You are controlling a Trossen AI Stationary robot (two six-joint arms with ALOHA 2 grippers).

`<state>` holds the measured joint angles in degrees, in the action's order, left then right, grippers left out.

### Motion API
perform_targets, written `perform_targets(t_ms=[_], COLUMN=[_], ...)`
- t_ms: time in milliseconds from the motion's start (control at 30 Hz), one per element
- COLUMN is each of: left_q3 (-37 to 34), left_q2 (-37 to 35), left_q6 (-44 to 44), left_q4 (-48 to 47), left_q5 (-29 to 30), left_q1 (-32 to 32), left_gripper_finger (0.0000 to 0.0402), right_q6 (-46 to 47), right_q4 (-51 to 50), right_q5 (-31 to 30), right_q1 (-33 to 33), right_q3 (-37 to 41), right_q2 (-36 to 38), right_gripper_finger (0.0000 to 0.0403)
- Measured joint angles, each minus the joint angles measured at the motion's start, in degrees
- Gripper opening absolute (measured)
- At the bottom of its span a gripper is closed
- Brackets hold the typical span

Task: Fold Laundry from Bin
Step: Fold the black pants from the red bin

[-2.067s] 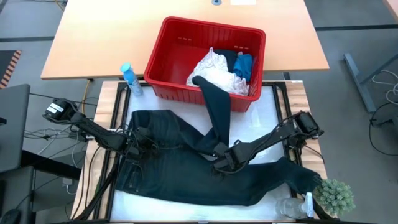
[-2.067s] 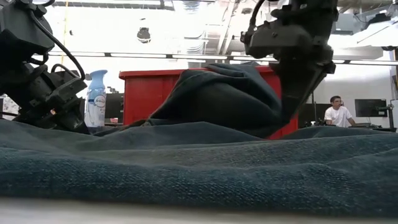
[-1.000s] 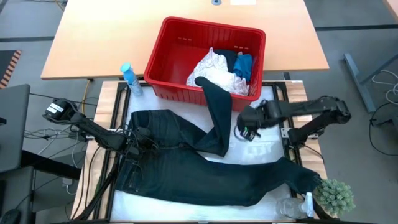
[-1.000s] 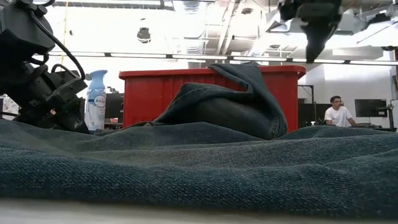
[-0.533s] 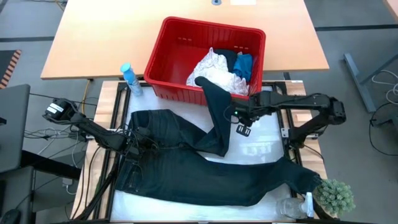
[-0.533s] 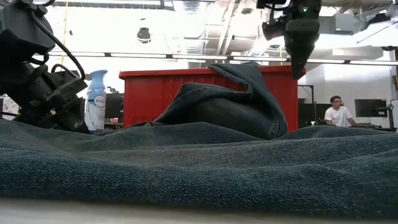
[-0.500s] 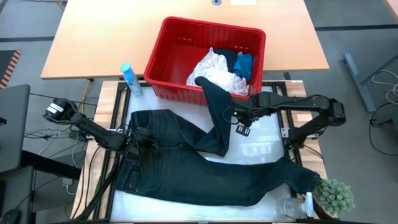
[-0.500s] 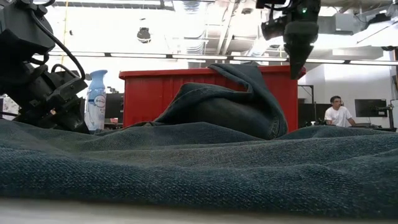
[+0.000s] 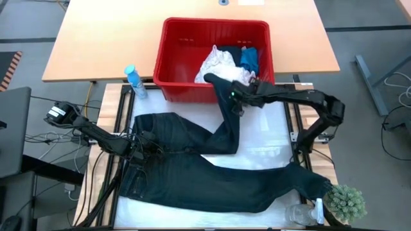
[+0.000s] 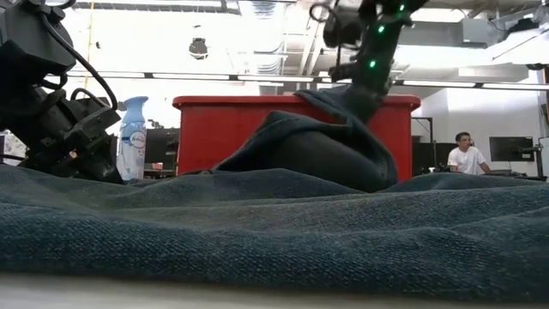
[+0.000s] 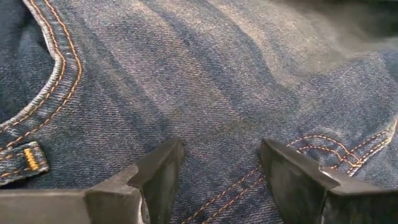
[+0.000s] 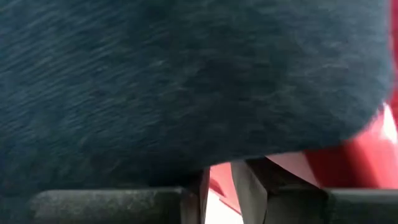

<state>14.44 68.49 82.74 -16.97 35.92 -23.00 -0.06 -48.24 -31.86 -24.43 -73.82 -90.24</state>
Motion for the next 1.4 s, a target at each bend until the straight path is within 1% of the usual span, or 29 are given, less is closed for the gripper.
perform_targets(t_ms=[100,167,267,300,367,467,567,633,700,767,833,967,1033,1100,1167,1200,1233,1400], left_q3=[0.0,0.0,0.0,0.0,0.0,0.0,0.0,0.0,0.0,0.0,0.0,0.0,0.0,0.0,0.0,0.0,0.0,0.0], left_q2=[0.0,0.0,0.0,0.0,0.0,0.0,0.0,0.0,0.0,0.0,0.0,0.0,0.0,0.0,0.0,0.0,0.0,0.0], left_q6=[0.0,0.0,0.0,0.0,0.0,0.0,0.0,0.3,1.1,1.8,2.0,2.0,2.0,2.0,2.0,2.0,2.0,2.0], left_q4=[0.0,0.0,0.0,0.0,-0.1,-0.1,-0.1,-0.1,0.0,0.0,0.0,0.1,0.1,0.1,0.1,0.1,0.2,0.3], left_q5=[0.0,0.0,0.0,-0.1,-0.1,-0.1,0.0,0.0,0.3,0.5,0.5,0.5,0.4,0.4,0.4,0.4,0.4,0.4], left_q1=[0.0,0.0,0.0,0.0,0.0,0.0,0.0,0.0,0.0,0.0,0.0,0.0,0.0,0.0,0.0,0.0,0.0,0.0], left_gripper_finger=[0.0219,0.0219,0.0219,0.0219,0.0219,0.0219,0.0219,0.0219,0.0219,0.0219,0.0219,0.0219,0.0219,0.0219,0.0219,0.0219,0.0219,0.0219], right_q6=[1.1,2.8,5.8,6.3,7.1,6.5,7.2,9.0,10.2,11.0,10.3,6.1,3.8,2.8,2.7,2.2,1.2,0.0], right_q4=[2.7,2.5,2.5,2.2,1.5,1.2,1.1,3.0,4.7,6.3,9.7,16.1,17.3,17.6,17.2,17.3,17.5,17.3], right_q5=[-2.3,-3.9,-4.0,-2.7,1.8,7.2,10.6,15.0,19.6,21.3,20.2,14.3,9.1,2.1,-5.9,-8.8,-10.4,-11.5], right_q1=[-3.2,-5.2,-8.1,-8.8,-9.7,-9.8,-8.3,-7.1,-5.1,-2.2,1.2,6.8,8.7,10.3,11.8,12.3,12.7,13.6], right_q3=[0.0,0.0,0.0,-0.1,-1.1,-3.4,-6.2,-7.9,-8.9,-9.0,-9.0,-9.0,-9.0,-9.0,-8.9,-8.9,-8.9,-9.0], right_q2=[-1.0,-1.1,-0.5,-0.1,0.7,3.0,5.7,7.3,8.2,8.1,7.0,3.7,1.8,-0.2,-2.1,-2.7,-3.2,-6.5], right_gripper_finger=[0.009,0.0091,0.0091,0.0091,0.0091,0.0091,0.0091,0.0092,0.0096,0.0106,0.0123,0.017,0.0198,0.0223,0.0241,0.0245,0.0247,0.0246])
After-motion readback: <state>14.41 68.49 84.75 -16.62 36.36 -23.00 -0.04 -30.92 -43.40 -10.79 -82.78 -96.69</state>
